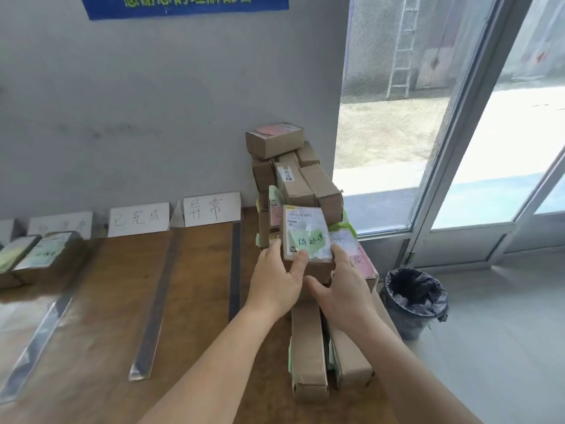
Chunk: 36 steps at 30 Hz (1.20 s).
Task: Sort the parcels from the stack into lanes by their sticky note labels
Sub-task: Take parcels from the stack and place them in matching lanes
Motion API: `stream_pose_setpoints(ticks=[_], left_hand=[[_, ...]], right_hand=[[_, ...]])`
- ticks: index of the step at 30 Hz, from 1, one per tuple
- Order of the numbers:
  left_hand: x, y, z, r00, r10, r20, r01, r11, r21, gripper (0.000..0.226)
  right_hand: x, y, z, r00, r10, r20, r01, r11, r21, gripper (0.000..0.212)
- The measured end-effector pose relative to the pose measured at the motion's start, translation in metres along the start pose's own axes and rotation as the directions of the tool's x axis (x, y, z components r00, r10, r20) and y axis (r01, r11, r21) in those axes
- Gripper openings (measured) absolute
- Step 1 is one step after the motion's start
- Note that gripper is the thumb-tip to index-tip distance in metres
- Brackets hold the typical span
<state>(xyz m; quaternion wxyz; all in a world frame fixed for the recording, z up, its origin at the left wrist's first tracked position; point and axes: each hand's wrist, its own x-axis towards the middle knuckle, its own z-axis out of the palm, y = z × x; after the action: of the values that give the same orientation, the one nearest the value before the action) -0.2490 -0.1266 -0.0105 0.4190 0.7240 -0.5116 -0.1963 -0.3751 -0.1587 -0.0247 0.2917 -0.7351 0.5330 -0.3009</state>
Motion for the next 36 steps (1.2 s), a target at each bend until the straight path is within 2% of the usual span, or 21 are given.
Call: stream_pose_setpoints(ticks=[2, 6, 8, 10, 13, 15, 18, 28, 36], left_hand=[[-0.004, 0.001, 0.0, 0.998, -0.047, -0.034, 0.045, 0.997, -0.07, 0.048], [-0.007, -0.001, -0.003, 0.988, -0.129, -0.079, 0.114, 0.979, -0.169, 0.026], [-0.01, -0.003, -0.003, 0.983, -0.148, -0.108, 0.125, 0.973, -0.195, 0.028], [-0.014, -0.003, -0.004, 0.976, -0.169, -0.135, 0.139, 0.969, -0.204, 0.037], [-0.018, -0.004, -0.006, 0.971, -0.176, -0.161, 0.144, 0.97, -0.193, 0.044], [-0.021, -0.006, -0.007, 0.97, -0.181, -0.163, 0.147, 0.969, -0.2, 0.044], [-0.025, -0.007, -0.006, 0.971, -0.179, -0.16, 0.142, 0.966, -0.218, 0.043], [-0.028, -0.011, -0.008, 0.97, -0.18, -0.164, 0.145, 0.968, -0.204, 0.045], [-0.032, -0.009, -0.009, 0.974, -0.171, -0.151, 0.137, 0.967, -0.213, 0.044]], right_hand=[[-0.004, -0.001, -0.001, 1.0, -0.019, -0.025, 0.019, 1.0, 0.016, 0.079], [-0.013, 0.001, -0.001, 0.998, -0.063, -0.016, 0.064, 0.997, 0.035, 0.084], [-0.017, 0.004, -0.002, 0.996, -0.086, -0.002, 0.086, 0.996, 0.031, 0.087], [-0.016, 0.011, -0.006, 0.994, -0.096, -0.051, 0.096, 0.995, -0.013, 0.092], [-0.008, 0.029, -0.013, 0.991, 0.006, -0.131, -0.024, 0.99, -0.139, 0.104], [-0.003, 0.039, -0.013, 0.986, 0.117, -0.117, -0.137, 0.973, -0.187, 0.108], [0.004, 0.045, -0.004, 0.98, 0.185, -0.073, -0.197, 0.952, -0.234, 0.11], [0.018, 0.046, 0.004, 0.972, 0.22, -0.085, -0.236, 0.927, -0.291, 0.091], [0.017, 0.046, 0.0, 0.972, 0.221, -0.077, -0.233, 0.949, -0.213, 0.08]])
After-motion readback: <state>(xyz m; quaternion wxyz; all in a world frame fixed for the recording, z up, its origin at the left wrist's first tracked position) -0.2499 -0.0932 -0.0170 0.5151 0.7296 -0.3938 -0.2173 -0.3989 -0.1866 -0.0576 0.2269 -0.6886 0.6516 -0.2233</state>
